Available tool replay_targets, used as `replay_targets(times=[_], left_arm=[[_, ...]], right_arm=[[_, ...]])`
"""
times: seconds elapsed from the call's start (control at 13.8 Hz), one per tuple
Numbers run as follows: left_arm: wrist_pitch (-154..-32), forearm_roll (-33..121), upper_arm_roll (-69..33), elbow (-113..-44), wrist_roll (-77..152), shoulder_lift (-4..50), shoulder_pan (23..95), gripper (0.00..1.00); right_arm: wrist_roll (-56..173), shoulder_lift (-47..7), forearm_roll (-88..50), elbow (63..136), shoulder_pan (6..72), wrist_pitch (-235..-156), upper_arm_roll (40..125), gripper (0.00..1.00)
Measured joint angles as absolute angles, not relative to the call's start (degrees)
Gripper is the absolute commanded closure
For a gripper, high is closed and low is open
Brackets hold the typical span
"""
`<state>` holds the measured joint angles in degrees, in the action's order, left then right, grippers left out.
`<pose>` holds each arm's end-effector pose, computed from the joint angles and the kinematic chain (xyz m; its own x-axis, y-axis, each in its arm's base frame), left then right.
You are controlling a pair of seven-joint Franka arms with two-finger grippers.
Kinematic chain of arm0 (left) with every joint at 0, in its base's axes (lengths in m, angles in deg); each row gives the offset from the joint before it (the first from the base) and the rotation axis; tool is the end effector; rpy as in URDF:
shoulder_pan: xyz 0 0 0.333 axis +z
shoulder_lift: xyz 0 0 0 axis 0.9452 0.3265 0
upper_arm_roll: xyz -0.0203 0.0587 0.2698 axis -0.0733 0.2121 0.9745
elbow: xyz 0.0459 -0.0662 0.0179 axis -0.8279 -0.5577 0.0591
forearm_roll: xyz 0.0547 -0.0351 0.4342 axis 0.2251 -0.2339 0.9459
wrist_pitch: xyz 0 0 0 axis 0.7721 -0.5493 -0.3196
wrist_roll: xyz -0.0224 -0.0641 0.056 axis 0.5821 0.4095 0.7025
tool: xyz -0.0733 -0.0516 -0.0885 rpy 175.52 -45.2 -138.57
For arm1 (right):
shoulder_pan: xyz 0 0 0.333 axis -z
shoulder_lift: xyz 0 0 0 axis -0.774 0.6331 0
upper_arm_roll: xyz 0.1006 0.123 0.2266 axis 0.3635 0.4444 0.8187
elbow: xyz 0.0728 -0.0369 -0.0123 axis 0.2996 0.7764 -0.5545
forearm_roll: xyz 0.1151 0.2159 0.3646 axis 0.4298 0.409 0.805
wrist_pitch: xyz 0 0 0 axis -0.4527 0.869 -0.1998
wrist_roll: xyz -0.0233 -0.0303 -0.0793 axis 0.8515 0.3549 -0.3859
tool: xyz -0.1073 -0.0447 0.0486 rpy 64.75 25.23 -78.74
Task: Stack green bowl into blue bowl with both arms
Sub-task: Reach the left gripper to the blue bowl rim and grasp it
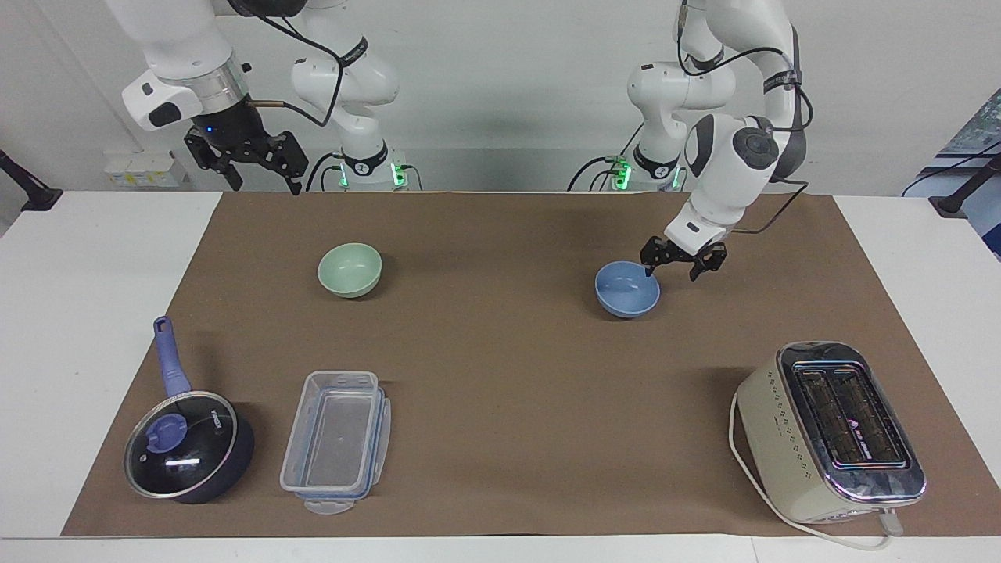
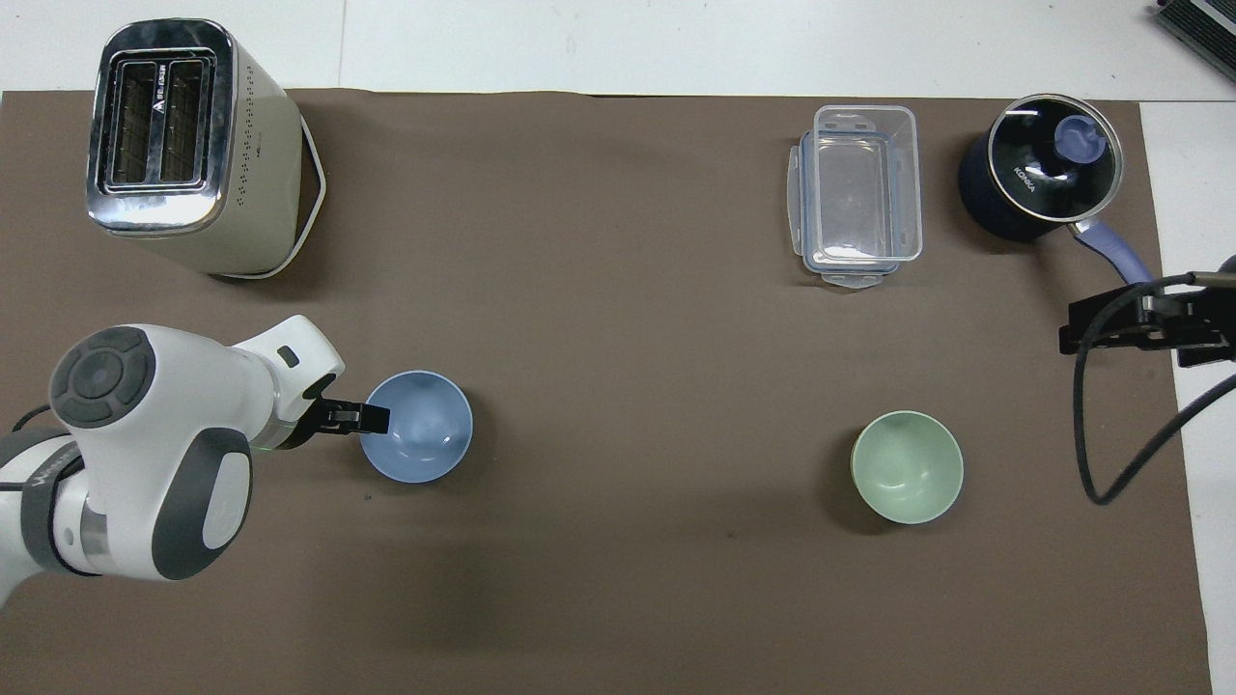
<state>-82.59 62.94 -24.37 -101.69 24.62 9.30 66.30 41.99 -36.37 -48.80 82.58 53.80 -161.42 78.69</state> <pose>0.5206 -0.1315 0.2784 0.9915 -0.1277 -0.0239 -0.1256 -0.9892 0.0761 0.5819 0.0087 0.5968 0.9909 -0.1263 -0.0471 -0.1266 -0.9920 -0.0036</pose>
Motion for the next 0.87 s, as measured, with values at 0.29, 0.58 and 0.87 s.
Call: replay_targets(times=[0.29,0.58,0.87], left_arm=[[-87.8,62.9,-24.4,-104.1,27.4,12.5,64.5,1.0],[-88.8,62.9,-24.3,-105.7,28.6,12.6,63.6,1.0],[-85.4,62.6,-24.0,-103.2,28.7,11.4,63.6,1.0]], right_arm=[[42.0,-36.4,-48.8,82.6,53.8,-161.4,78.7,0.0],[42.0,-36.4,-48.8,82.6,53.8,-161.4,78.7,0.0],[42.0,-36.4,-48.8,82.6,53.8,-161.4,78.7,0.0]])
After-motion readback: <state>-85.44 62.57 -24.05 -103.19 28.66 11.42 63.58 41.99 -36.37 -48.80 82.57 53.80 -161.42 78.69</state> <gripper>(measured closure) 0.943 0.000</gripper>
